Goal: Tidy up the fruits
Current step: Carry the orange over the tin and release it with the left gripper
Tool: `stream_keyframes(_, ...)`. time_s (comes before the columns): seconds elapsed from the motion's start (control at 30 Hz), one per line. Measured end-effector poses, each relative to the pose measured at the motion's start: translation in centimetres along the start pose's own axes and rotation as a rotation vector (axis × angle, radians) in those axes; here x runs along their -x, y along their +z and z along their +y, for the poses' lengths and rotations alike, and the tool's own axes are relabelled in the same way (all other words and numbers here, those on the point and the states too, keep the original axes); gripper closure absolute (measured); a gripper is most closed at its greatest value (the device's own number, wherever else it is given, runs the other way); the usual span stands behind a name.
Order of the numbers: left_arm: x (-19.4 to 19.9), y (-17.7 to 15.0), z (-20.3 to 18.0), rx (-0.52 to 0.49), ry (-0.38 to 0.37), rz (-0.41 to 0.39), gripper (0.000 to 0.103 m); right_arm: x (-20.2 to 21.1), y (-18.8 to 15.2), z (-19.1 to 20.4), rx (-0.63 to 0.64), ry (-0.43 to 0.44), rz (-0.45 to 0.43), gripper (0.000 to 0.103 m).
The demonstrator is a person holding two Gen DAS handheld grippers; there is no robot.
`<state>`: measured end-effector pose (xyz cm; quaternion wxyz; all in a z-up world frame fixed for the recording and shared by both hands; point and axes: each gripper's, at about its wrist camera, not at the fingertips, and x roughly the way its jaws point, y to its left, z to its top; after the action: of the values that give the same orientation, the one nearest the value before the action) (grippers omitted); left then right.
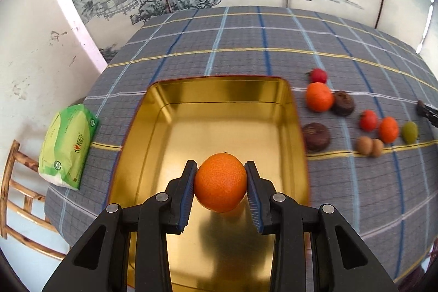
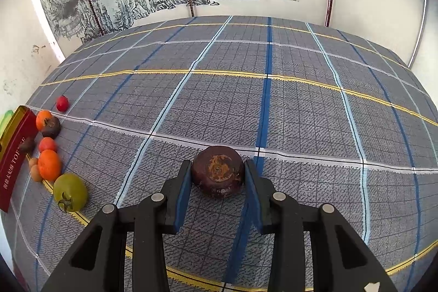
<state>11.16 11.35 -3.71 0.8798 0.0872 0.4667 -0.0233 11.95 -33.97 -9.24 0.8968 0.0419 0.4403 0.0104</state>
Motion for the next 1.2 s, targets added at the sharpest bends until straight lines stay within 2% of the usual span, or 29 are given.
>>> stream_keyframes(0.5, -5.1, 2.2, 2.7, -0.056, 0.066, 0.060, 0.067, -0.3, 0.0, 0.5, 0.025, -0.031, 0.003, 0.068)
stream_keyframes(0.8, -6.9, 4.1, 3.2, -0.078, 0.111, 0.077, 0.066, -0.4, 0.0, 0.6, 0.034, -0.040, 0.003, 0.068)
stream_keyframes(1.03, -5.2, 4.6, 3.6, -0.042, 0.129, 0.024, 0.064, -0.4, 0.1, 0.6, 0.034, -0.037, 0.003, 0.068)
stream_keyframes(1.13, -2.6, 3.5, 3.8, 0.038, 0.083, -0.032, 0.063, -0.4, 0.0, 0.6, 0.033, -0.036, 0.003, 0.069)
stream_keyframes(1.2, 0.3, 2.1, 4.1, 0.115, 0.053, -0.102, 0.063, -0.4, 0.1, 0.5, 0.029, -0.031, -0.001, 0.069)
